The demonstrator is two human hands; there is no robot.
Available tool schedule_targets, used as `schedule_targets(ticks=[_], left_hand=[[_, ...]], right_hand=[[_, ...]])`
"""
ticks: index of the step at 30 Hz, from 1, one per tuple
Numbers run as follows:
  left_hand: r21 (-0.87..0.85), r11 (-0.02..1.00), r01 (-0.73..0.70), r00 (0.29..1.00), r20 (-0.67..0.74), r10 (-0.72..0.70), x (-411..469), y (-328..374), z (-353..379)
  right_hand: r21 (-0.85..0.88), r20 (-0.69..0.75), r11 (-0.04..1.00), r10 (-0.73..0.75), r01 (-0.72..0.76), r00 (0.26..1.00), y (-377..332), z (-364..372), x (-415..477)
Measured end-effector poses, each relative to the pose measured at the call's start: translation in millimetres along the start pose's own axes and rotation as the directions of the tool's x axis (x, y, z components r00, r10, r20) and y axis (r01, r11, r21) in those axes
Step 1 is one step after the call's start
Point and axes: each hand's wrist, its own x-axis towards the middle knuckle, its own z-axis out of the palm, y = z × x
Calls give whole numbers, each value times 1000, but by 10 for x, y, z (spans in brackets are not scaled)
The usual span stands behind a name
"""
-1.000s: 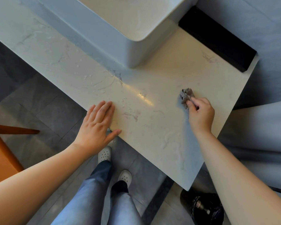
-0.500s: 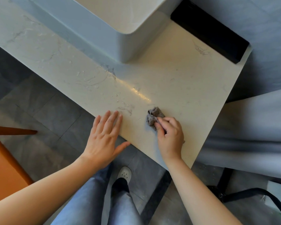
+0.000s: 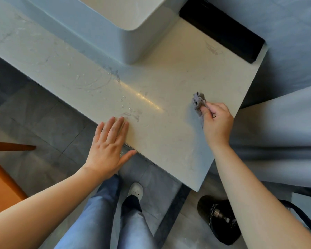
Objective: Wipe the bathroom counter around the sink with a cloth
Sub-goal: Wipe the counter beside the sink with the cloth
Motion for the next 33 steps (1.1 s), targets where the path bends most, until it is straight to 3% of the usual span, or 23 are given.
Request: schedule_targets(ticks=[6, 10, 18, 21, 26, 33], left_hand=[[11, 1000, 5, 1000, 15, -5, 3, 5, 1], [3, 1000, 5, 1000, 11, -5, 7, 28, -2], [26, 1000, 13, 1000, 18, -13, 20, 72, -44], [76, 997, 10, 999, 47, -14, -9, 128, -89], [33, 997, -76, 996, 59, 74, -191, 275, -85], [44, 993, -107, 990, 92, 103, -245, 227, -16]], right_hand=[[-97, 57, 995, 24, -19, 998, 229, 132, -192], [-62, 27, 998, 28, -26, 999, 108, 190, -569], [2, 110, 1000, -29, 29, 994, -63, 114, -1234], [76, 162, 997, 0, -12, 987, -89, 26, -1235], [109, -54, 991, 81, -75, 995, 18, -263, -909], [-18, -76, 992, 121, -122, 990, 401, -154, -888]])
